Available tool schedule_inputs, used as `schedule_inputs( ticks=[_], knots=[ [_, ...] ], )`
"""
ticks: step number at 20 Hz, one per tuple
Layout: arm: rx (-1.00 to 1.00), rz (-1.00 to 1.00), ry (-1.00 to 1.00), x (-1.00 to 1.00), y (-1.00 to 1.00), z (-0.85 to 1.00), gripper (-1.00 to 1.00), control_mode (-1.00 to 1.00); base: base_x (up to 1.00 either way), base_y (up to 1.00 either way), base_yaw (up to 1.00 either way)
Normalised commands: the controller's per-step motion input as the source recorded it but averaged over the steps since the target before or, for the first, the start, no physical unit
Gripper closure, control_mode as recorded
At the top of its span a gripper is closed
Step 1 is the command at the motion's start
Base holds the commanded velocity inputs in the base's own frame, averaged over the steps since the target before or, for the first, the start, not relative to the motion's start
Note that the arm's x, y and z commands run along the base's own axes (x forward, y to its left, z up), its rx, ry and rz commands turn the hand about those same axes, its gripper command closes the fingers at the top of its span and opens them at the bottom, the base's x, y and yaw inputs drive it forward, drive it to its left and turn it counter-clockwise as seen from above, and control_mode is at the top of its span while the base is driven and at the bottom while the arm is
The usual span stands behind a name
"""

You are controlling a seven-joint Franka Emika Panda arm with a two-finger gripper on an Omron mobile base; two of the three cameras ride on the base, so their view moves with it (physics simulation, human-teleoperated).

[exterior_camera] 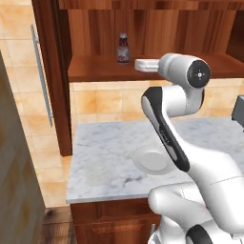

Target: Move the hot dog bun to the plate on the dining table and place the condiment next to that plate. Then navigate to the fridge and take the sausage and place it on the plate as well.

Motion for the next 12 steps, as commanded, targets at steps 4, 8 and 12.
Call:
schedule_inputs(
  ticks=[4,8,12],
  knots=[
    [0.0,0.0,0.02,0.72,0.12,0.23,-1.0,-1.0,0.0,0.0,0.0],
    [0.0,0.0,-0.01,0.68,0.04,0.05,-1.0,-1.0,0.0,0.0,0.0],
    [0.0,0.03,-0.08,0.6,0.03,0.0,-1.0,-1.0,0.0,0.0,0.0]
  ],
)
